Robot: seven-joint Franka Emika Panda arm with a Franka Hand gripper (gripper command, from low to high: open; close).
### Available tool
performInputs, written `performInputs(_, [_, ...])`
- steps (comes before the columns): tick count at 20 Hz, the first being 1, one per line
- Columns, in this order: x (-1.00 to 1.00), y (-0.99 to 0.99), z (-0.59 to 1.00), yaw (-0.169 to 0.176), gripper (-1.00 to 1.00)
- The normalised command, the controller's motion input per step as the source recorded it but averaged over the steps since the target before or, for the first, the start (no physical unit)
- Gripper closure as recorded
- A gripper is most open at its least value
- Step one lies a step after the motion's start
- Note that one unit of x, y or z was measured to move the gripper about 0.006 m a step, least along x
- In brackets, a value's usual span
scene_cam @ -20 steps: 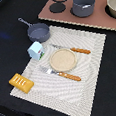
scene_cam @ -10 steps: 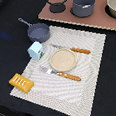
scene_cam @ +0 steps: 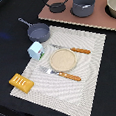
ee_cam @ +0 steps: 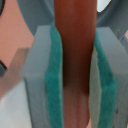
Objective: Interact with the objects in diverse but meaningful ways.
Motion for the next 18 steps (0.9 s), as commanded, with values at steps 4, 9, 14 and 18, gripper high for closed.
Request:
performInputs(4, [0.41,0.21,0.00,-0.033,-1.00])
performInputs(9, [0.38,0.21,0.00,-0.034,-1.00])
performInputs(14, [0.35,0.20,-0.01,-0.037,-1.00])
performInputs(18, [0.30,0.19,0.19,-0.013,-1.00])
